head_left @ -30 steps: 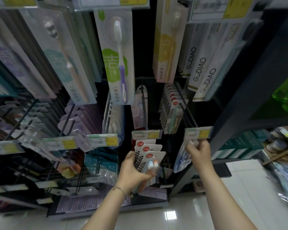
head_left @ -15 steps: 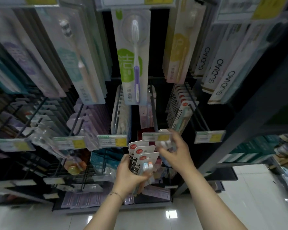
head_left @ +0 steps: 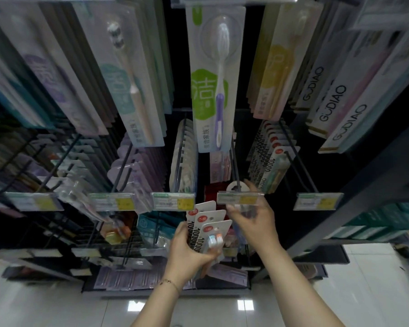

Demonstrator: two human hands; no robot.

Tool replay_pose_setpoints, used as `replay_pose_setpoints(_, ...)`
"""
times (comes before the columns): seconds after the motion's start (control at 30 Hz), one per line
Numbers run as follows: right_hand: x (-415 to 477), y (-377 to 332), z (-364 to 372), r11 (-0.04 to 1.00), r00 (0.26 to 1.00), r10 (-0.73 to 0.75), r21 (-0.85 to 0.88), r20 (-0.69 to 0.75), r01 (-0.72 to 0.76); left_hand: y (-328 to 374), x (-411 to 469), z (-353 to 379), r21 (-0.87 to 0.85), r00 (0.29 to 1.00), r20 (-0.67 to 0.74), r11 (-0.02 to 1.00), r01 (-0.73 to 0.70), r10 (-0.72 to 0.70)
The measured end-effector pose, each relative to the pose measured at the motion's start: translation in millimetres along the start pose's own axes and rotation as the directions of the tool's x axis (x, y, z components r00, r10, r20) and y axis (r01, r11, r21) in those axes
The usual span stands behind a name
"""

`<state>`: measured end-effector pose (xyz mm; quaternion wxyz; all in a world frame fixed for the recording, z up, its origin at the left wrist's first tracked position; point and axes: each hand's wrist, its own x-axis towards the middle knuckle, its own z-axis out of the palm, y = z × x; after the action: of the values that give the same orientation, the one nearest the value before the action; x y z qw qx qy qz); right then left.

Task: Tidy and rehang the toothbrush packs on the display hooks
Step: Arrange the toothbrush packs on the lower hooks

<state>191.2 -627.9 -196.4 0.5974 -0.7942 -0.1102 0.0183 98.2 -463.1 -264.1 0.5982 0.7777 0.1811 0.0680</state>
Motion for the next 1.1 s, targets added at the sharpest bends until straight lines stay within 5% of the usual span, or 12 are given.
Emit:
replay_pose_setpoints(0.4, 31, 6, 15, 0.989, 0.990, 0.143, 0.028, 0.019, -0.144, 11, -3, 6, -0.018, 0.999, 0.047, 1.000, -0.026, 0.027)
replay_pose_setpoints(0.53, 0, 16, 1, 0.977, 0.990, 0.132, 0.175, -0.057, -0.120, 11, -3, 12, -0.033, 0.998, 0.053, 0.999, -0.013, 0.015)
replay_pose_setpoints(0.63, -26, 14, -16, 0.953, 0.993, 0.110, 0.279, 0.046, -0.119, 10, -3, 19, -0.054, 0.999, 0.051, 0.998, -0.014, 0.016)
replay_pose_setpoints(0.8, -43, 18, -25, 0.973, 0.925, 0.167, 0.096, 0.341, -0.212, 6, -2, 36, -0.078, 0.993, 0.111, 0.996, -0.043, 0.051)
replay_pose_setpoints(1.1, -57, 30, -25, 0.955, 0.935, 0.279, 0.039, 0.219, -0.295, 13, -6, 74, 0.058, 0.981, 0.147, 0.989, -0.134, 0.125)
